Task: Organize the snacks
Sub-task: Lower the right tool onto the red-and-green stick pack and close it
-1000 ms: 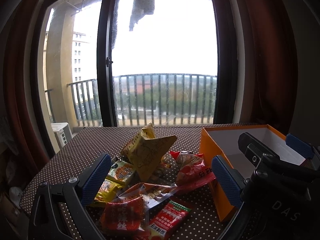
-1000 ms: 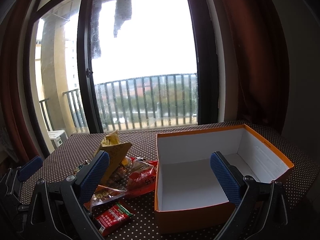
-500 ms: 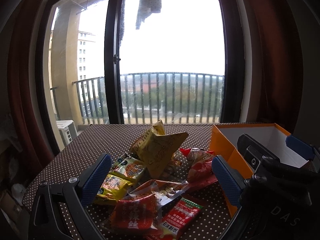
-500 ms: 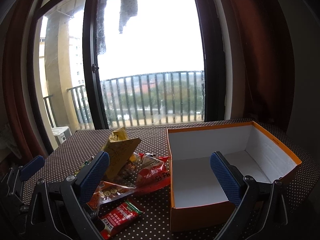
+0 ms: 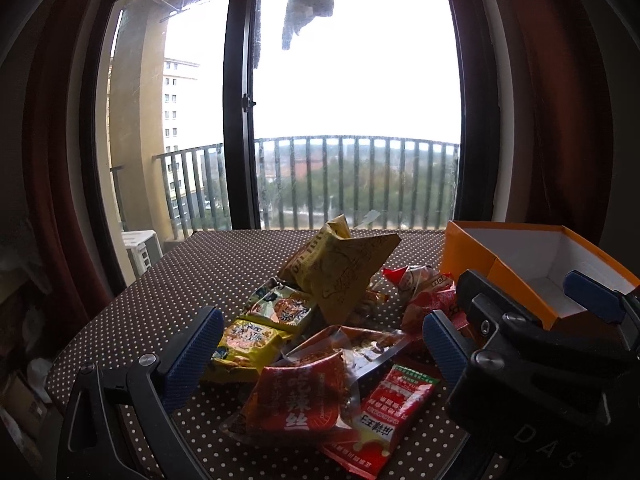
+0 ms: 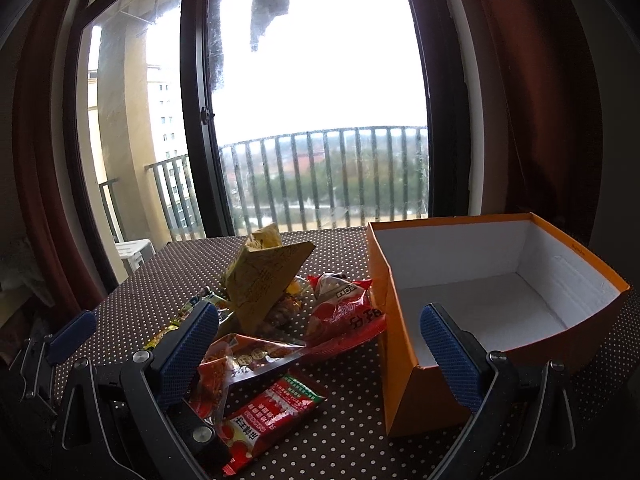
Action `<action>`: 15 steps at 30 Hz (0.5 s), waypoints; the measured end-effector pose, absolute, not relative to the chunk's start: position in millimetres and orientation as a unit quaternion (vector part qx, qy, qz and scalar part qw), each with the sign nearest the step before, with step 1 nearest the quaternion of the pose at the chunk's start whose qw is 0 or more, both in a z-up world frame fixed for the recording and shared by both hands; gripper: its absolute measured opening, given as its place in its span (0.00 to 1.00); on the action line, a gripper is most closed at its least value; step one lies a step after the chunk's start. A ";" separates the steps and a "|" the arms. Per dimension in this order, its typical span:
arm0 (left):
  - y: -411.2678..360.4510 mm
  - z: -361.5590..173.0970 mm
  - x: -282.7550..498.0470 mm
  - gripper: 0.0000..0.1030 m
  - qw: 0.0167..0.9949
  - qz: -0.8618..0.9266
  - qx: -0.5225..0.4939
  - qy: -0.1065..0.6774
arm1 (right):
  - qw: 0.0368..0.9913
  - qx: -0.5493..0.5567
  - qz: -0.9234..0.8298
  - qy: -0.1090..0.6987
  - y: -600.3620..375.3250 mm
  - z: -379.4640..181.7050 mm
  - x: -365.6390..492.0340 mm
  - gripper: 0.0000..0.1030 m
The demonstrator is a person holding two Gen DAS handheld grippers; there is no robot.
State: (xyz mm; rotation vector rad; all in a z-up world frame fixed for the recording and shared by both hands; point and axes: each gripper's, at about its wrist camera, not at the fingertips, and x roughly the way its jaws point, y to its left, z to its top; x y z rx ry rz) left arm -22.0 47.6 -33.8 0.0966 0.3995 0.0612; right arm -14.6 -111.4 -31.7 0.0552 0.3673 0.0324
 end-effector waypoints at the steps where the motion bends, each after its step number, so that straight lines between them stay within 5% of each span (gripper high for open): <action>1: 48.3 -35.1 -24.8 0.97 0.977 0.034 0.056 0.201 | 0.983 0.023 0.015 0.181 -107.3 -35.3 -16.4 0.99; 15: 69.0 -67.2 -33.2 0.96 0.965 0.042 0.042 0.256 | 0.969 0.024 0.031 0.246 -79.9 -84.2 -5.6 0.99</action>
